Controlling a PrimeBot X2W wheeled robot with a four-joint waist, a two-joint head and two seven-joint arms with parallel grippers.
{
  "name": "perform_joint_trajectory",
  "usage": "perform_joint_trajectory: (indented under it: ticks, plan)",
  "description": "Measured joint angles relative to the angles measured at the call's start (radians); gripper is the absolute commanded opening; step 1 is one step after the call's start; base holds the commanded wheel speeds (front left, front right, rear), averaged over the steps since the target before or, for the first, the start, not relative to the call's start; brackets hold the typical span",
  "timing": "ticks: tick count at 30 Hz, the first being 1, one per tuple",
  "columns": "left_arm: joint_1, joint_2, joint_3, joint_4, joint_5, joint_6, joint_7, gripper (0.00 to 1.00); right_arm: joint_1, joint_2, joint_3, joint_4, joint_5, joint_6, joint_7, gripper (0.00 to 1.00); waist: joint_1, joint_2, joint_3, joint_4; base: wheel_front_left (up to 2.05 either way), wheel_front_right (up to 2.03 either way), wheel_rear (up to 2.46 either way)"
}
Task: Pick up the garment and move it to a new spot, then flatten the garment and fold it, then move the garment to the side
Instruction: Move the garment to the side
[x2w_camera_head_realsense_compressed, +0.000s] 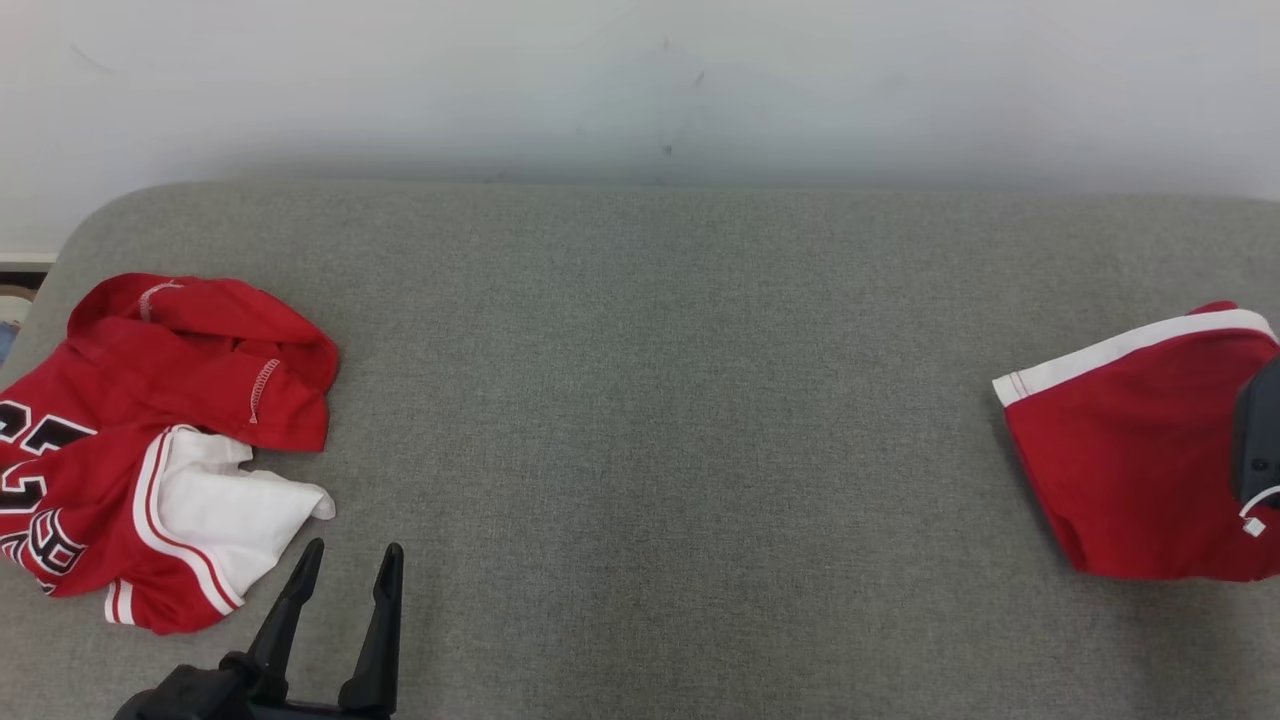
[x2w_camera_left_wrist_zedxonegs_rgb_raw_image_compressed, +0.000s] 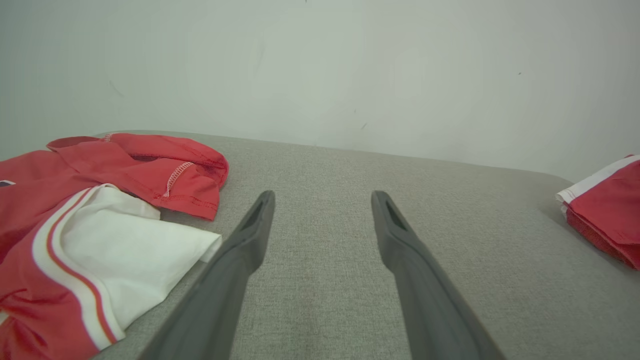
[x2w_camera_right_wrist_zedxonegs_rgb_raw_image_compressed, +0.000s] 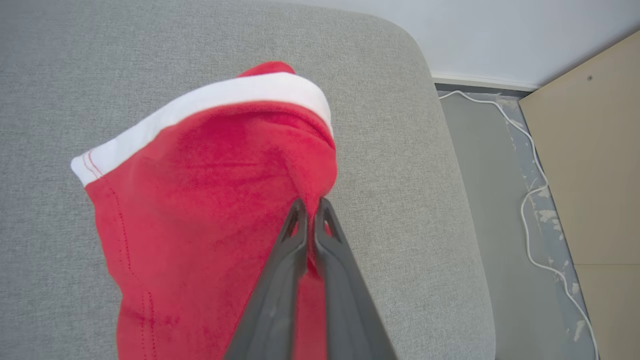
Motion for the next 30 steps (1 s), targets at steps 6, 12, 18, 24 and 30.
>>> perform_joint_trajectory:
  ticks: [6, 12, 18, 24, 30]
  plan:
    - [-0.011, 0.002, -0.001, -0.011, 0.000, -0.007, 0.000, 1.00, -0.013, -0.039, 0.001, 0.000, -0.066, -0.010, -0.042, 0.00, 0.0000, 0.0000, 0.040, 0.005, 0.00, 0.00, 0.00]
    - [-0.030, 0.007, 0.000, -0.012, 0.000, -0.009, 0.000, 1.00, -0.015, -0.058, -0.002, 0.009, -0.111, -0.015, -0.085, 0.00, 0.0001, 0.0001, 0.082, 0.011, 0.00, 0.00, 0.00]
    - [-0.033, 0.011, 0.006, -0.012, 0.000, -0.009, 0.000, 1.00, -0.015, -0.071, -0.013, 0.011, -0.151, -0.023, -0.117, 0.00, 0.0001, 0.0000, 0.105, 0.008, 0.00, 0.00, 0.00]
    - [-0.038, 0.012, 0.008, -0.012, 0.000, -0.009, 0.000, 1.00, -0.014, -0.073, -0.028, 0.006, -0.185, -0.026, -0.142, 0.00, 0.0000, 0.0001, 0.115, -0.009, 0.00, 0.00, 0.00]
    - [-0.056, 0.013, 0.002, -0.010, 0.000, -0.016, 0.000, 1.00, -0.011, -0.071, -0.037, -0.008, -0.192, -0.031, -0.177, 0.00, 0.0000, 0.0001, 0.120, -0.026, 0.00, 0.00, 0.00]
